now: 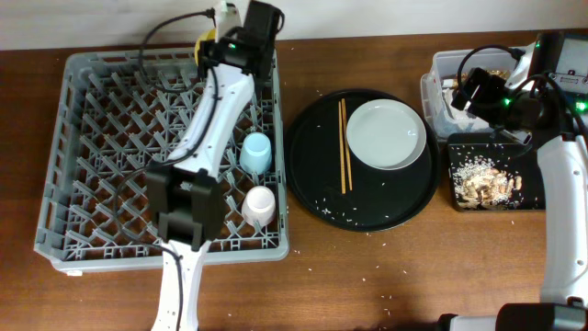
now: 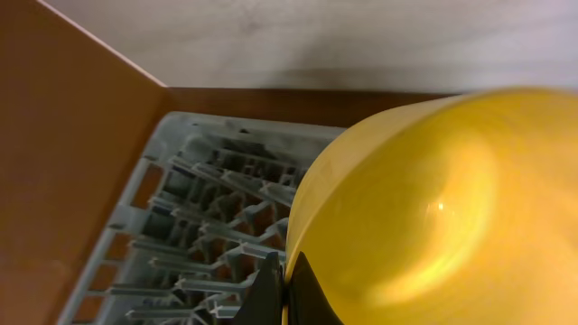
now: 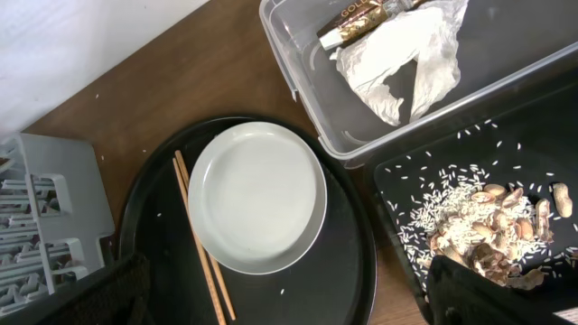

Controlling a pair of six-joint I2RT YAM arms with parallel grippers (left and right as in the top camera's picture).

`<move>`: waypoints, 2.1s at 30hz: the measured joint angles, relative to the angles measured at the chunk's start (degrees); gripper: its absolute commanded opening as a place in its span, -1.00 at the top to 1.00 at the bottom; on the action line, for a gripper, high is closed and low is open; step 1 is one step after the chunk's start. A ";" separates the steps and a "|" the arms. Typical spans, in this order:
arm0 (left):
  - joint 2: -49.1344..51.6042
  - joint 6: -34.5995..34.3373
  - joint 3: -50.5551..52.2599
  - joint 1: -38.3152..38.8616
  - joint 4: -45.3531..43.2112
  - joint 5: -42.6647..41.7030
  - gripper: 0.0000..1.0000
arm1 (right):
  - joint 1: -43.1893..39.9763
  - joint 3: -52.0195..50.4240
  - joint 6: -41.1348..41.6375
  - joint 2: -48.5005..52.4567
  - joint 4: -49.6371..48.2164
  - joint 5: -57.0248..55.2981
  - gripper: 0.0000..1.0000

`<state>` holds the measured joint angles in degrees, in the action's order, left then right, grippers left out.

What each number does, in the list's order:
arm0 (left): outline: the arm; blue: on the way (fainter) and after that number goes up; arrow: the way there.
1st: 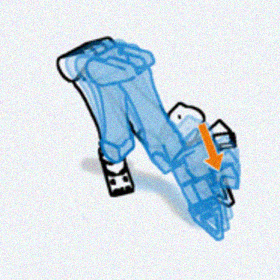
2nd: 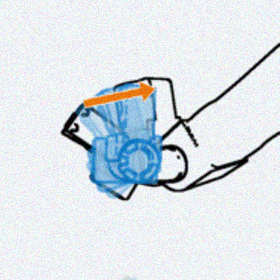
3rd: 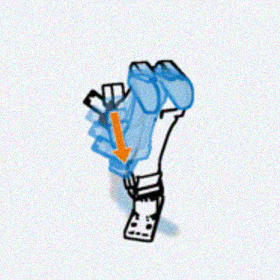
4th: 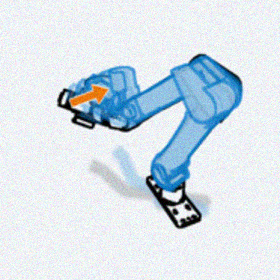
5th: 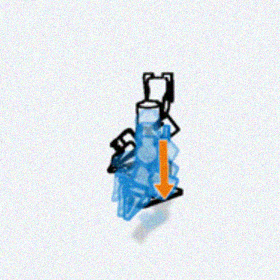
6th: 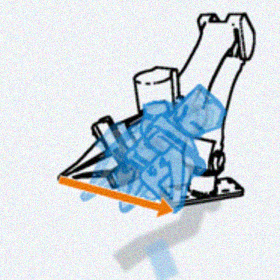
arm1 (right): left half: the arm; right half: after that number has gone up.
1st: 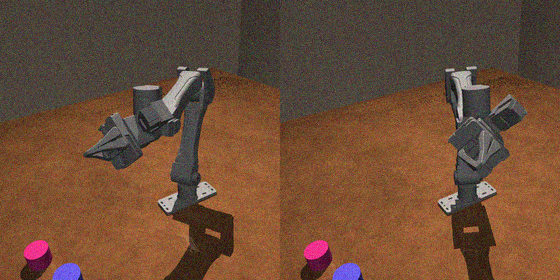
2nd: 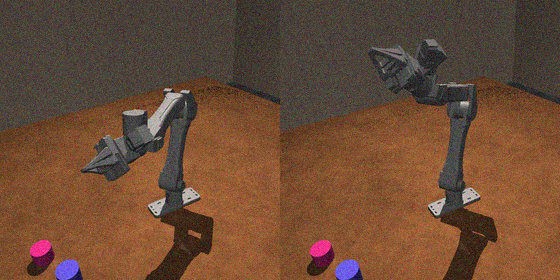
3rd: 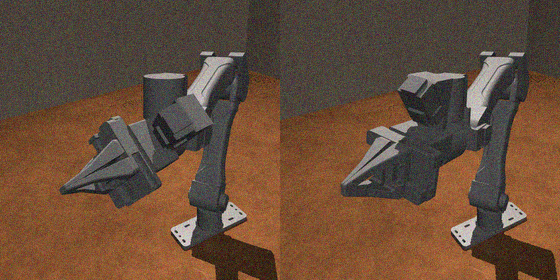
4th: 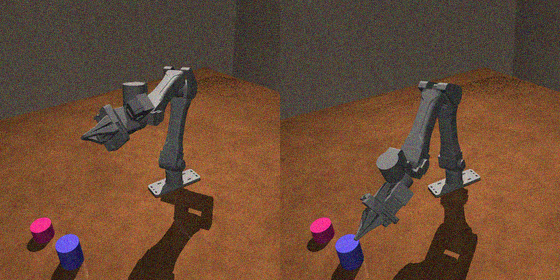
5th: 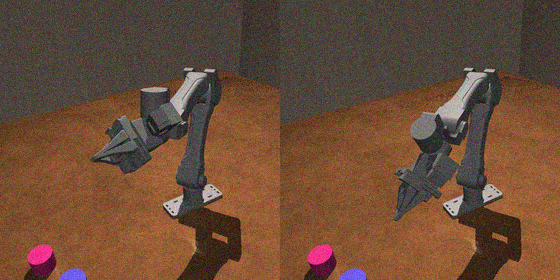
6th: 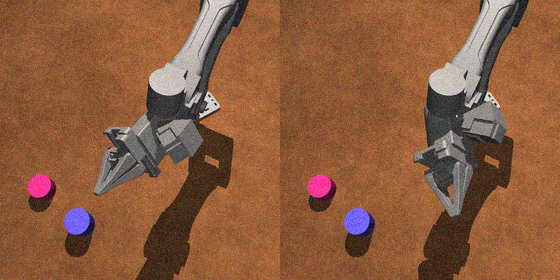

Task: Sort waste into correct bins and load items into the dishwasher rack
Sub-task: 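Carry the yellow bowl to the rack's back row with the left gripper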

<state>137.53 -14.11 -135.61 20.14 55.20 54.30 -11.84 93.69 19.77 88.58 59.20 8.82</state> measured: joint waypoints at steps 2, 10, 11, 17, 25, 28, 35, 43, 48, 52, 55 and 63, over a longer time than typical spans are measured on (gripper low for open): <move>2.32 0.24 0.02 0.87 -0.04 4.55 0.99 | 0.00 0.00 -0.04 0.00 0.00 0.00 -0.97; 3.98 3.65 -0.07 6.84 6.10 13.77 0.99 | 0.00 0.00 -0.04 0.00 0.00 0.00 -0.97; 4.02 3.65 -0.11 7.10 8.02 14.64 0.99 | 0.00 0.00 -0.02 0.00 0.02 0.00 -0.97; 4.02 4.00 -0.37 7.13 13.77 15.08 0.48 | 0.00 0.00 -0.07 0.00 0.00 0.00 -0.97; 5.64 4.44 -0.24 12.59 13.90 11.43 0.18 | 0.00 0.00 -0.07 0.00 0.00 0.00 -0.97; 5.68 4.63 -1.25 13.25 15.04 8.59 0.07 | 0.00 0.00 -0.04 0.00 0.02 -0.02 -0.97; 5.46 5.64 -28.74 -2.56 18.84 -45.38 -0.36 | 0.00 0.00 -0.04 0.00 0.02 0.00 -0.97; 10.91 5.60 -28.96 -20.11 17.44 -73.68 -0.30 | 0.00 0.00 -0.02 0.00 0.00 -0.02 -0.97; 14.86 5.77 -28.85 -19.80 17.46 -72.02 0.03 | 0.00 0.00 -0.07 0.00 0.00 -0.02 -0.97; 14.86 6.16 -28.85 -19.78 17.46 -70.18 0.67 | 0.00 0.00 -0.02 0.02 0.00 -0.02 -0.97; 14.86 6.16 -28.85 -19.78 17.46 -69.02 0.74 | 0.00 0.00 -0.07 0.00 0.00 -0.02 -0.97; 15.74 6.16 -28.72 -19.74 17.42 -68.41 0.99 | 0.00 0.00 -0.04 0.00 0.00 -0.02 -0.97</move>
<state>153.27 -7.94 -164.33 0.40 72.62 -14.11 -11.84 93.69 19.73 88.58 59.20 8.80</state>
